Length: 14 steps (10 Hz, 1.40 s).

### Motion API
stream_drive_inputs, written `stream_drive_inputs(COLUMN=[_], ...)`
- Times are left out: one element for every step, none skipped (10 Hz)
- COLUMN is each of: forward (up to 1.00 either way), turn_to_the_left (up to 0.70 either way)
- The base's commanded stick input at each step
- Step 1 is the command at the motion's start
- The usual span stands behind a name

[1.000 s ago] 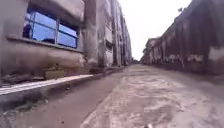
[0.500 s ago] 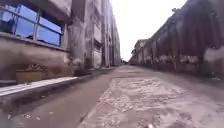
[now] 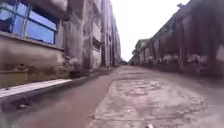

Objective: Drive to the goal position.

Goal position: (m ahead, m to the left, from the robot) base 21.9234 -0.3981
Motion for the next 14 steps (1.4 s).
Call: stream_drive_inputs(forward=[1.00, 1.00, 1.00, 1.00, 1.00, 1.00, 1.00, 1.00, 1.00, 1.00, 1.00, 1.00, 1.00, 1.00], turn_to_the_left=[-0.09, -0.31, 0.00, 0.00, -0.29, -0.18, -0.05, -0.25, 0.00, 0.00, -0.33, -0.09, 0.00, 0.00])
